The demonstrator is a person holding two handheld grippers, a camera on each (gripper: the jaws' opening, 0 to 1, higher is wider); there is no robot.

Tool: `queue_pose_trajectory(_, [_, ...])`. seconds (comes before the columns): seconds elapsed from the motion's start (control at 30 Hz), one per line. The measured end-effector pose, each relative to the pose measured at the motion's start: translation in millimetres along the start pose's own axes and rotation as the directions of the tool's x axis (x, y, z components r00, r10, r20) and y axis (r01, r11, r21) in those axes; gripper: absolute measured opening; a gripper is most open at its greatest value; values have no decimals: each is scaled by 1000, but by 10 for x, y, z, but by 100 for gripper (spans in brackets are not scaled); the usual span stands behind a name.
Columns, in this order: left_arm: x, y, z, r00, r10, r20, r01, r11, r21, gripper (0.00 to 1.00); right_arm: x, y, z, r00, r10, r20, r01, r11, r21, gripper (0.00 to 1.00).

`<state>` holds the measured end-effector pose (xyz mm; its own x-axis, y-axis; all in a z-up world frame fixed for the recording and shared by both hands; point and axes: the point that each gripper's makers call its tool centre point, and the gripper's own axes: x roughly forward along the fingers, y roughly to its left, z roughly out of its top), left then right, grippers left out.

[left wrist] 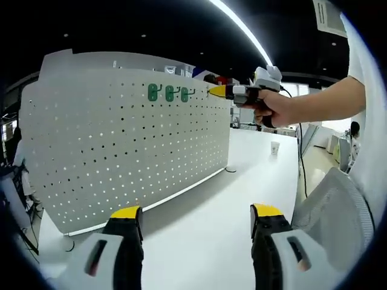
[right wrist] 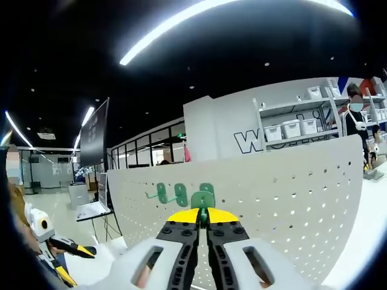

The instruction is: Insert the hook assembly into the mounting plate slot until the hook locks in place.

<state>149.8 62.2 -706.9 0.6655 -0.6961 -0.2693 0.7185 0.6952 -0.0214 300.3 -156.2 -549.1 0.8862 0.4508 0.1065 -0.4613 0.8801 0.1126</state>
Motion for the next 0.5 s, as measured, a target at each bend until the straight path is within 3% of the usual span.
queue_pose_trajectory(0.5, [-126, 47, -69, 1000, 17, 2, -17, 1000, -18, 73, 151, -268, 121, 998, -66, 25, 66, 997, -34, 1])
